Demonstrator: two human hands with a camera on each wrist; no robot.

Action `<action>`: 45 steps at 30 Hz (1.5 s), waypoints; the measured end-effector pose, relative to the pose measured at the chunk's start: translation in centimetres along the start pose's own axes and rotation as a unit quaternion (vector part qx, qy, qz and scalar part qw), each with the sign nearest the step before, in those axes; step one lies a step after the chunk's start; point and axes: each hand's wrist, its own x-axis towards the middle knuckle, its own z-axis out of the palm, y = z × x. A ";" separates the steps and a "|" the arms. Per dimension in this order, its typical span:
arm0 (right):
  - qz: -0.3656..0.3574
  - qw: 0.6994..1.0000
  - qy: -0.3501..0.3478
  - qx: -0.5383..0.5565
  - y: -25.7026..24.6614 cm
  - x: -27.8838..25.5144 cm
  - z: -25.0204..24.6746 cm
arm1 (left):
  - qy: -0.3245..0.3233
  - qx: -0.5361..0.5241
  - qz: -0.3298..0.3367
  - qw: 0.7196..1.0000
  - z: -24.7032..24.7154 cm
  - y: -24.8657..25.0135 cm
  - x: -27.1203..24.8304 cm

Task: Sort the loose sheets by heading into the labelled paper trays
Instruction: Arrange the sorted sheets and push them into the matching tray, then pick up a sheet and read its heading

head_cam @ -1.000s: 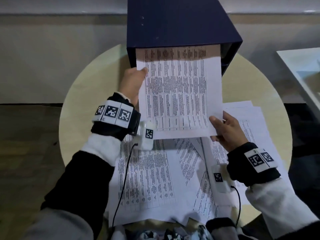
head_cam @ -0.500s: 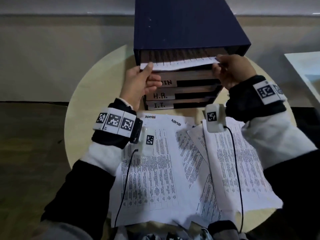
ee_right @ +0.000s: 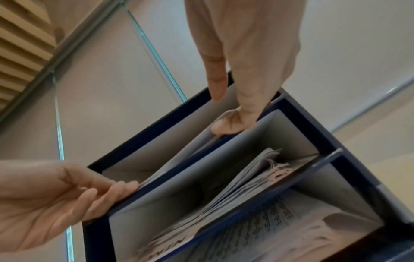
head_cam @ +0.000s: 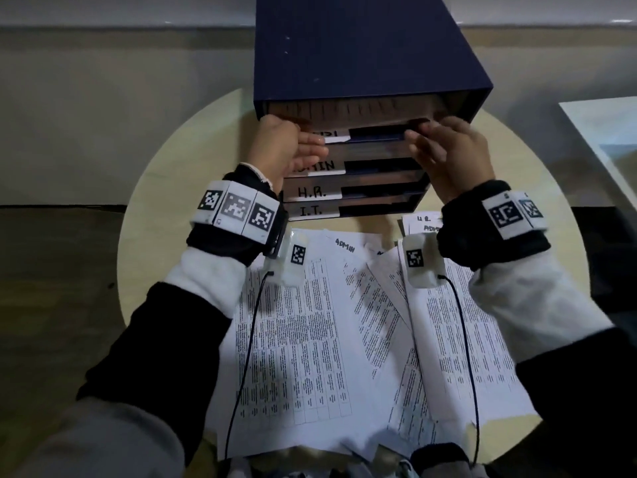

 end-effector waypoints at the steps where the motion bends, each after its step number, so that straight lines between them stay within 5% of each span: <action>1: 0.002 1.000 -0.009 -0.019 -0.2 0.0 0.1 | 0.009 -0.004 0.006 1.000 0.2 0.0 0.2; 9: 0.026 0.996 -0.071 -0.042 -1.7 0.3 -1.4 | 0.020 0.007 0.040 0.999 1.3 -0.4 -0.1; 14: 0.033 0.974 -0.069 -0.215 0.2 0.0 -7.3 | -0.064 0.059 0.017 0.996 3.2 -3.3 -2.6; 19: 0.071 0.856 -0.092 -0.503 4.2 0.2 -11.9 | -0.142 0.135 -0.115 0.974 6.4 -8.6 -3.3; 22: 0.093 0.745 -0.119 -0.650 6.0 0.0 -13.2 | -0.170 0.234 -0.185 0.939 7.8 -11.5 -3.0; 26: 0.093 0.631 -0.157 -0.754 7.4 -0.3 -13.8 | -0.184 0.382 -0.192 0.885 9.1 -14.8 -2.6; 29: 0.094 0.591 -0.144 -0.788 7.4 -0.3 -13.7 | -0.176 0.406 -0.168 0.881 9.7 -15.6 -2.8; 33: 0.079 0.587 -0.143 -0.793 7.5 -0.6 -13.8 | -0.189 0.394 -0.142 0.888 10.2 -16.6 -2.9; 37: 0.060 0.618 -0.167 -0.766 7.7 -2.2 -14.5 | -0.187 0.357 -0.124 0.907 10.0 -17.3 -3.1; 42: 0.094 0.729 -0.168 -0.657 6.5 -3.9 -13.6 | -0.199 0.363 -0.104 0.905 7.5 -15.3 -2.3; 45: 0.066 0.739 -0.191 -0.643 6.4 -4.1 -12.1 | -0.197 0.370 -0.117 0.900 5.5 -14.6 -1.5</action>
